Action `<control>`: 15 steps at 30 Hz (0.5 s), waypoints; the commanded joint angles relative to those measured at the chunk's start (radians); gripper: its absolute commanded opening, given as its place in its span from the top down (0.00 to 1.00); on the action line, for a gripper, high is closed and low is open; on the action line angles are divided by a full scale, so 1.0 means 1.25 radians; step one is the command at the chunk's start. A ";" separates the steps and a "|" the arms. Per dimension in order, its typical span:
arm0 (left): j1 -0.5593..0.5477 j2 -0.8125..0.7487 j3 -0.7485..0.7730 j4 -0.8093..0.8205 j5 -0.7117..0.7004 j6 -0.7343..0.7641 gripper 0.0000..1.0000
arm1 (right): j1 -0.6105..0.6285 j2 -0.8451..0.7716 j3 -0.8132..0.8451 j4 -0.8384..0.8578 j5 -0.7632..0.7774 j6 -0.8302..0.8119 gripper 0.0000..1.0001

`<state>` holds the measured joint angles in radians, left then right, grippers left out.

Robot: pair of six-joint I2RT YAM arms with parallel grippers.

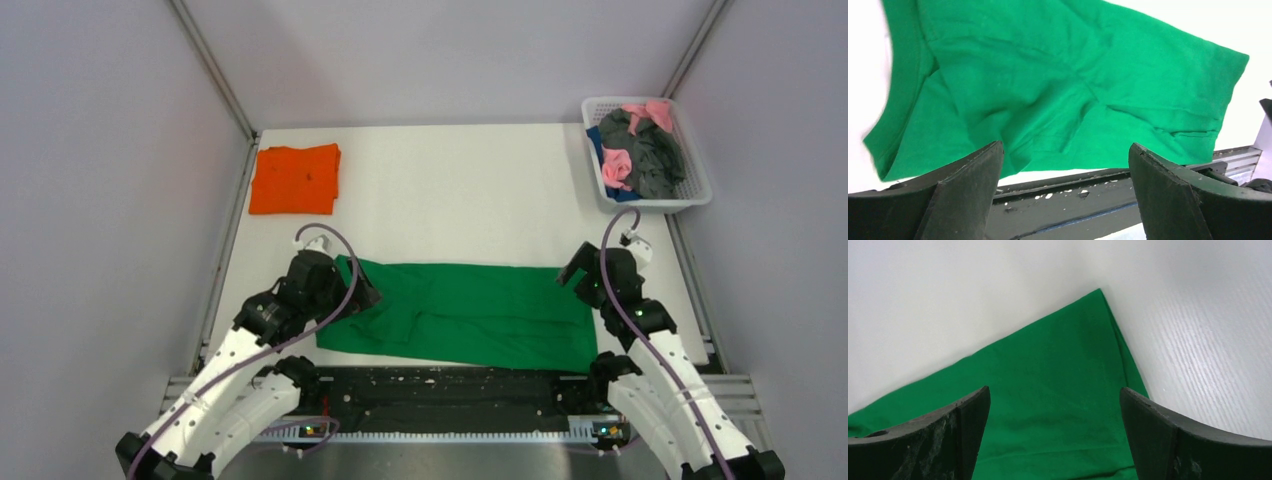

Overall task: Fold and stack the t-shirts
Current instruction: Fold the other side of the tshirt into a rectangle

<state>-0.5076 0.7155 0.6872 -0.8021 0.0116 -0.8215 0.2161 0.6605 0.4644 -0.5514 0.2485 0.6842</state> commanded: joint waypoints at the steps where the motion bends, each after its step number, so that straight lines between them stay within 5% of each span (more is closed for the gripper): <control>1: -0.012 0.052 0.057 0.115 0.038 0.047 0.01 | 0.007 0.039 -0.005 0.089 -0.102 -0.050 0.01; 8: -0.050 0.168 -0.047 0.189 0.072 -0.015 0.01 | 0.007 0.085 -0.009 0.118 -0.110 -0.072 0.01; 15: -0.051 0.048 -0.197 0.084 -0.001 -0.113 0.01 | 0.007 0.122 -0.008 0.115 -0.043 -0.083 0.01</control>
<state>-0.5697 0.8803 0.5179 -0.6449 0.0620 -0.8753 0.2161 0.7887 0.4511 -0.4389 0.1406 0.6044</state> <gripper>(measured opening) 0.987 0.986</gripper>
